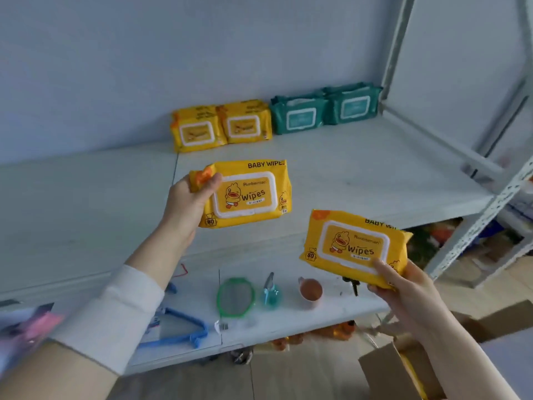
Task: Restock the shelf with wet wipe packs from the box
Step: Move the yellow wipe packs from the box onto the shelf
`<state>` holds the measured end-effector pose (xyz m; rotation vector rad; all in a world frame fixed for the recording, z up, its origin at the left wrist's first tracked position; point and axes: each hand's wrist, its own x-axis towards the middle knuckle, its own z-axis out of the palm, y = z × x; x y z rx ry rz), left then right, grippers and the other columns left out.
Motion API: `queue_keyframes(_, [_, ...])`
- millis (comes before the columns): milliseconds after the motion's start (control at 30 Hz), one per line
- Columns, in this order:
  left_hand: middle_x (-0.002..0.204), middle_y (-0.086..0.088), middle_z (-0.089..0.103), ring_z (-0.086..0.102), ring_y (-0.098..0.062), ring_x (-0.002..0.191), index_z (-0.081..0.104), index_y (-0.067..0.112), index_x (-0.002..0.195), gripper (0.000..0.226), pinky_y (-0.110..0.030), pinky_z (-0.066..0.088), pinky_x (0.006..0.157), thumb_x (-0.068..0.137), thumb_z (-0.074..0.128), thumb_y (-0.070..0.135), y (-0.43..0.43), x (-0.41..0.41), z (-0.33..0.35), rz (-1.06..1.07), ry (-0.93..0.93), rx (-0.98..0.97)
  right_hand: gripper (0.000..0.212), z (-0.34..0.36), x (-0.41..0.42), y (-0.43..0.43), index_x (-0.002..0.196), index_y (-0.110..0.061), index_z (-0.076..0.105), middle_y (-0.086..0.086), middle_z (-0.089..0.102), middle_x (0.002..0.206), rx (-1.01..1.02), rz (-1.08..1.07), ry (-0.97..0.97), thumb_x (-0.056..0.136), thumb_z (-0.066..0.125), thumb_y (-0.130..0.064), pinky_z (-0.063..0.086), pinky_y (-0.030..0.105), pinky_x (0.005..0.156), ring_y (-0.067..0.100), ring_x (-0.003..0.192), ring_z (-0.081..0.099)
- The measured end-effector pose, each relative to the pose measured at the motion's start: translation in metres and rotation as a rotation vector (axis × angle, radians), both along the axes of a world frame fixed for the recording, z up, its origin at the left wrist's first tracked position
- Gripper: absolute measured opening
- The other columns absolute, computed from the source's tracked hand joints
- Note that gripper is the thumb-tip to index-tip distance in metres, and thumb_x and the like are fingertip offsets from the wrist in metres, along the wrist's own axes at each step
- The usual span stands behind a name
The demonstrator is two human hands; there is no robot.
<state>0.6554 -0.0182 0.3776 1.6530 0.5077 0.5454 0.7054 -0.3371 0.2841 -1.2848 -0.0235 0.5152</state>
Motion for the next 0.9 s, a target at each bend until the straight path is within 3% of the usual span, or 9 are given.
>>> queue_keyframes(167, [0.088, 0.007, 0.065, 0.063, -0.012, 0.082, 0.056, 0.026, 0.083, 0.006, -0.04, 0.05, 0.087, 0.087, 0.061, 0.027, 0.114, 0.004, -0.003, 0.077, -0.038, 0.028, 0.097, 0.009, 0.042, 0.095, 0.1, -0.019, 0.063, -0.003, 0.076, 0.093, -0.032, 0.05, -0.052, 0.015, 0.089, -0.057, 0.058, 0.022, 0.062, 0.013, 0.083, 0.072])
queue_keyframes(433, [0.091, 0.008, 0.063, 0.062, -0.01, 0.083, 0.054, 0.028, 0.087, 0.006, -0.029, 0.05, 0.077, 0.089, 0.059, 0.025, 0.208, 0.078, -0.036, 0.11, -0.026, -0.067, 0.096, 0.018, 0.144, 0.203, 0.1, -0.019, 0.061, -0.008, 0.076, 0.085, -0.035, 0.113, -0.151, 0.016, 0.09, -0.054, 0.056, 0.021, 0.056, 0.007, 0.074, 0.072])
queue_keyframes(633, [0.089, 0.012, 0.062, 0.063, 0.001, 0.075, 0.053, 0.029, 0.086, 0.012, -0.021, 0.05, 0.066, 0.089, 0.06, 0.02, 0.25, 0.161, -0.054, 0.143, -0.019, -0.018, 0.089, 0.02, 0.249, 0.278, 0.106, -0.024, 0.06, -0.007, 0.074, 0.098, -0.084, 0.233, -0.244, 0.028, 0.088, -0.055, 0.057, 0.023, 0.062, 0.01, 0.084, 0.072])
queue_keyframes(700, [0.087, 0.013, 0.061, 0.063, 0.008, 0.066, 0.052, 0.029, 0.086, 0.014, -0.016, 0.05, 0.062, 0.089, 0.059, 0.018, 0.264, 0.184, -0.062, 0.169, 0.0, -0.002, 0.079, 0.017, 0.279, 0.3, 0.11, -0.024, 0.059, -0.004, 0.072, 0.106, -0.126, 0.232, -0.279, 0.042, 0.086, -0.05, 0.058, 0.027, 0.068, 0.014, 0.091, 0.07])
queue_keyframes(800, [0.085, 0.011, 0.06, 0.062, 0.004, 0.069, 0.052, 0.028, 0.082, 0.017, -0.016, 0.049, 0.066, 0.086, 0.063, 0.016, 0.284, 0.21, -0.074, 0.245, 0.021, 0.068, 0.048, 0.008, 0.316, 0.324, 0.117, -0.016, 0.057, 0.002, 0.066, 0.11, -0.371, 0.093, -0.444, 0.073, 0.075, -0.025, 0.053, 0.029, 0.078, 0.02, 0.094, 0.063])
queue_keyframes(900, [0.083, 0.015, 0.058, 0.06, 0.011, 0.069, 0.053, 0.033, 0.082, 0.021, -0.006, 0.046, 0.066, 0.082, 0.067, 0.018, 0.296, 0.221, -0.078, 0.256, 0.055, 0.277, 0.039, 0.004, 0.337, 0.337, 0.11, -0.012, 0.061, 0.001, 0.062, 0.098, -0.646, -0.029, -0.639, 0.076, 0.075, -0.024, 0.051, 0.039, 0.079, 0.022, 0.09, 0.059])
